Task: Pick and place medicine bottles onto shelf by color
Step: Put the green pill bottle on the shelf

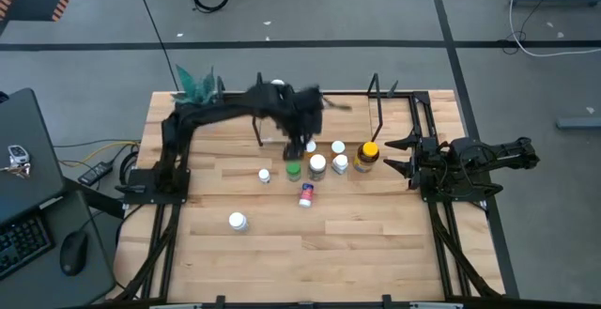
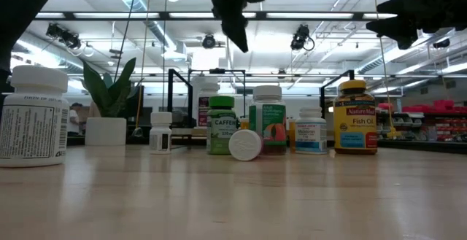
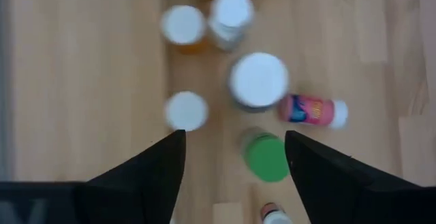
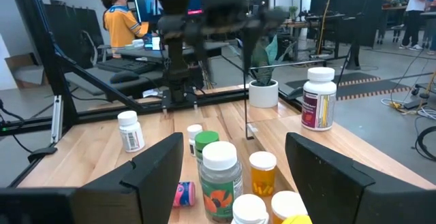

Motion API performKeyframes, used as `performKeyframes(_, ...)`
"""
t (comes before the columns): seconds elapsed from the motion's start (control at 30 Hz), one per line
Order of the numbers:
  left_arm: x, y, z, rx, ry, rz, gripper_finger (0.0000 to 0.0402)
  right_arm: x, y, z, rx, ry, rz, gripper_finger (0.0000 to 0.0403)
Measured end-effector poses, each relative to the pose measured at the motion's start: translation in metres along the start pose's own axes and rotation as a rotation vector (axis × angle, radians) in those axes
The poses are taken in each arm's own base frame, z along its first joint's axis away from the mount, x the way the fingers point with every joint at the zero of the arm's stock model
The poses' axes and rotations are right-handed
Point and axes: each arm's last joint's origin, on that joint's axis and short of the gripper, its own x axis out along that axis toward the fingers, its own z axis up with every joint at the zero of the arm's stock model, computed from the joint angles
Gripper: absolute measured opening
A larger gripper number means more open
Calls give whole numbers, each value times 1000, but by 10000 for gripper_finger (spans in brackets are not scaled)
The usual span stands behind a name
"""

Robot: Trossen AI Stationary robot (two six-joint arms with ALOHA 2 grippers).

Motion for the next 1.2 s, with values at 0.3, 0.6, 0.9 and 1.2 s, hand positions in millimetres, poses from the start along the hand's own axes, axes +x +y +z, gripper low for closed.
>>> performKeyframes(0.3,31,-20,0,-21,1,-15,234,0,0,0,0,0,0,265)
performKeyframes(0.6,61,-21,-12,-171,34,-12,324,0,0,0,0,0,0,265)
performKeyframes(0.9,76,-19,-12,-273,-6,36,386,0,0,0,0,0,0,265)
performKeyframes(1.2,81,-23,-1,-310,-96,37,386,0,0,0,0,0,0,265)
